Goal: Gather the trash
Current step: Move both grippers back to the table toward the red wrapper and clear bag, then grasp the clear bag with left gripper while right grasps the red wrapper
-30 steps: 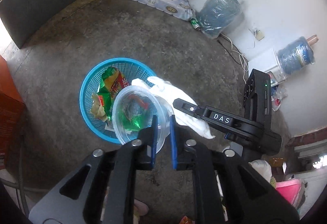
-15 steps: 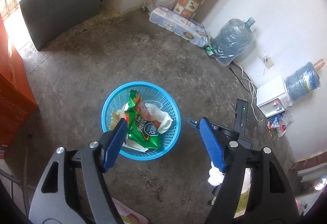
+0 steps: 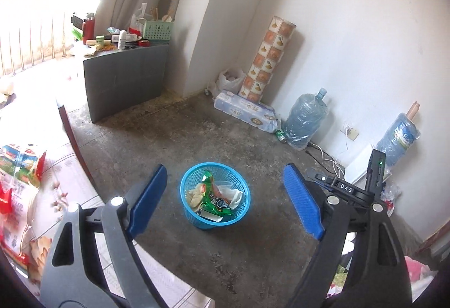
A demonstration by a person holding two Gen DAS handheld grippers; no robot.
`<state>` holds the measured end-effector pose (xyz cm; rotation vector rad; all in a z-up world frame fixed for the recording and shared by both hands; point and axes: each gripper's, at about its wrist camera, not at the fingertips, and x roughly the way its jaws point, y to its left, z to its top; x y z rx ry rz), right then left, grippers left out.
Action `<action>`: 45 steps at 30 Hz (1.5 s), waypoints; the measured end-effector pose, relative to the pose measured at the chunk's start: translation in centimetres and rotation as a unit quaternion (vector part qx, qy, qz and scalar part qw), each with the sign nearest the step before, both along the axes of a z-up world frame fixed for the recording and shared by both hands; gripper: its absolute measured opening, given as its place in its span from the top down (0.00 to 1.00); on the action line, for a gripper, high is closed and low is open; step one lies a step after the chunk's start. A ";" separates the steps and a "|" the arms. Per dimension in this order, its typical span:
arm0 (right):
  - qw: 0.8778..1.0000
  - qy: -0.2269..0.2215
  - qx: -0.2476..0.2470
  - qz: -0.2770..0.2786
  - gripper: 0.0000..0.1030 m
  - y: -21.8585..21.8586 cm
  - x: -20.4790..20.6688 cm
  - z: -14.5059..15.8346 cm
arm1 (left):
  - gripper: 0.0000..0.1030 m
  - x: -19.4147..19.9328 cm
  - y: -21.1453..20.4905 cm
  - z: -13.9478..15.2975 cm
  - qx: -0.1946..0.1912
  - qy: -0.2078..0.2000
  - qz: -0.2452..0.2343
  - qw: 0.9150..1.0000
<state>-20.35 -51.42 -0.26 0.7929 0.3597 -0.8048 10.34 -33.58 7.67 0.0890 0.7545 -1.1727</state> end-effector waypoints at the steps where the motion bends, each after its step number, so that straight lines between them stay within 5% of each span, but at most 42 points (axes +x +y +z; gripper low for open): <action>1: 1.000 0.000 -0.010 0.010 0.45 1.0 0.4 0.9 | 0.20 -0.2 1.8 0.2 -0.002 -0.008 0.014 1.000; 7: 0.995 -0.003 -0.031 0.091 0.42 6.7 5.3 5.1 | 0.20 -0.5 12.5 0.2 -0.001 -0.038 0.106 0.994; 12: 0.981 -0.002 -0.027 0.193 0.41 11.8 12.4 6.5 | 0.20 0.9 22.0 -0.2 0.016 -0.065 0.200 0.977; 22: 0.916 0.054 -0.009 0.397 0.41 22.2 31.6 4.8 | 0.20 5.8 38.6 -3.4 0.006 0.001 0.364 0.932; 28: 0.873 0.118 -0.075 0.467 0.41 27.7 41.6 4.4 | 0.20 8.9 42.1 -6.6 -0.053 0.115 0.374 0.919; 33: 0.861 0.166 -0.081 0.474 0.41 27.9 48.1 2.0 | 0.21 11.5 43.1 -9.5 -0.086 0.179 0.387 0.901; 41: 0.852 0.209 -0.058 0.477 0.41 27.6 53.3 -1.7 | 0.48 14.9 43.4 -12.9 -0.095 0.234 0.407 0.878; 45: 0.847 0.225 -0.060 0.478 0.41 27.7 54.0 -3.0 | 0.64 15.2 43.2 -13.8 -0.094 0.249 0.407 0.874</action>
